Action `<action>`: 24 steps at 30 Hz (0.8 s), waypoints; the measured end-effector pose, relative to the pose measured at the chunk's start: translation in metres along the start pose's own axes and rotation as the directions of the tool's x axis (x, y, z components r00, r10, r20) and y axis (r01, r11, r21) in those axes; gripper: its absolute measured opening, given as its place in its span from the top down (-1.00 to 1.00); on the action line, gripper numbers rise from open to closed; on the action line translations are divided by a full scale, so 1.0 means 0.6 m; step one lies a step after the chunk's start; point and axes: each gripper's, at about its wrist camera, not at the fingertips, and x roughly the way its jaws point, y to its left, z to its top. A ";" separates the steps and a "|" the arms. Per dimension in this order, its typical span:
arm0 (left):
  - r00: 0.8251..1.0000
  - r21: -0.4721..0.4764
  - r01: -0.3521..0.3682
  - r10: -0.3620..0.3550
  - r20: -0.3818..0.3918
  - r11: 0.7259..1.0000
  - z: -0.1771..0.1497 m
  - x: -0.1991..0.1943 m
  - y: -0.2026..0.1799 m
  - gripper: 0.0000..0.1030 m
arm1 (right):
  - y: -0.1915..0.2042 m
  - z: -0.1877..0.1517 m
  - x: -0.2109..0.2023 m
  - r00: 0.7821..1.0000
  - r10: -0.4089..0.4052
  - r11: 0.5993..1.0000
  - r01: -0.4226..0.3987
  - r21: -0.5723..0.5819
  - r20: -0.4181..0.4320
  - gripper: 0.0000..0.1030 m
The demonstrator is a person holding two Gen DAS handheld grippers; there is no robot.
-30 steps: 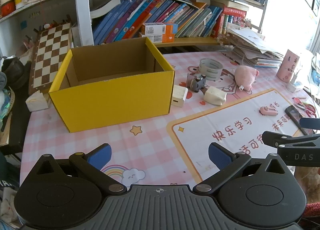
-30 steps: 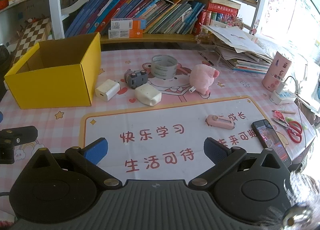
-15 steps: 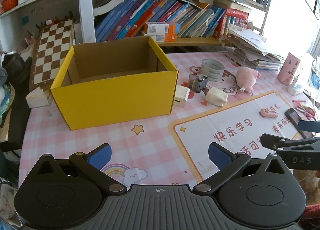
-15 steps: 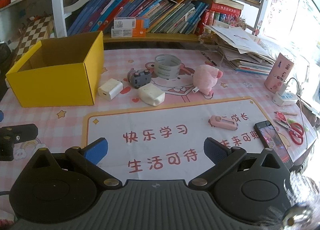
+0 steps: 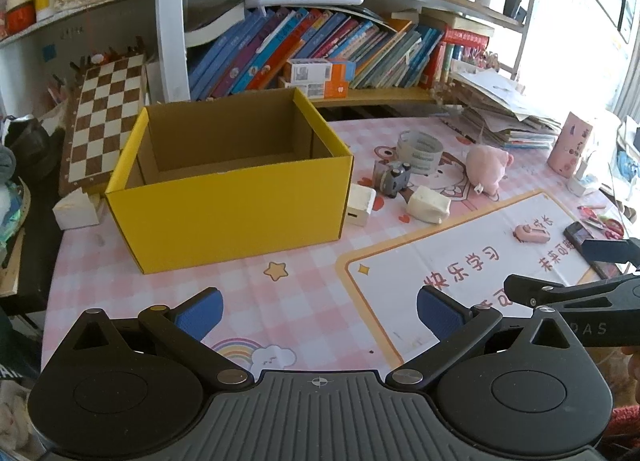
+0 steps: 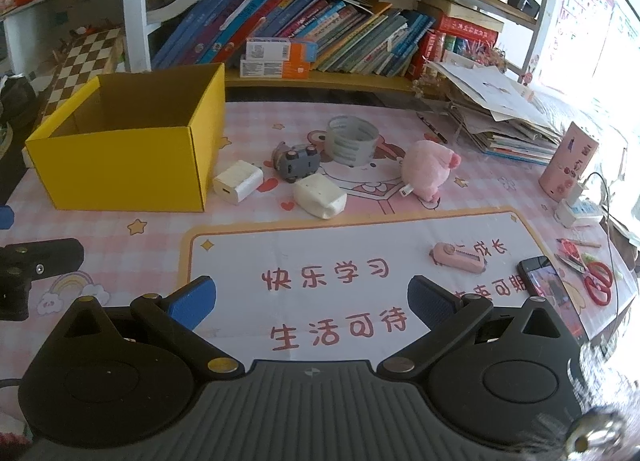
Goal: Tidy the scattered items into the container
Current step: 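Move the left tool to the white foam cube while the right tool approaches the pink knife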
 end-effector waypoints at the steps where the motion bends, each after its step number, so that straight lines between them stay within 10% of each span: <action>1: 1.000 0.000 0.001 -0.001 0.001 1.000 0.000 0.000 0.000 -1.00 | 0.002 0.000 0.000 1.000 0.001 1.000 -0.001 -0.004 0.000 -1.00; 24: 1.000 -0.039 0.026 -0.027 -0.013 0.999 -0.005 0.008 0.005 -1.00 | 0.019 -0.011 0.005 0.999 -0.004 0.997 0.000 -0.071 -0.046 -1.00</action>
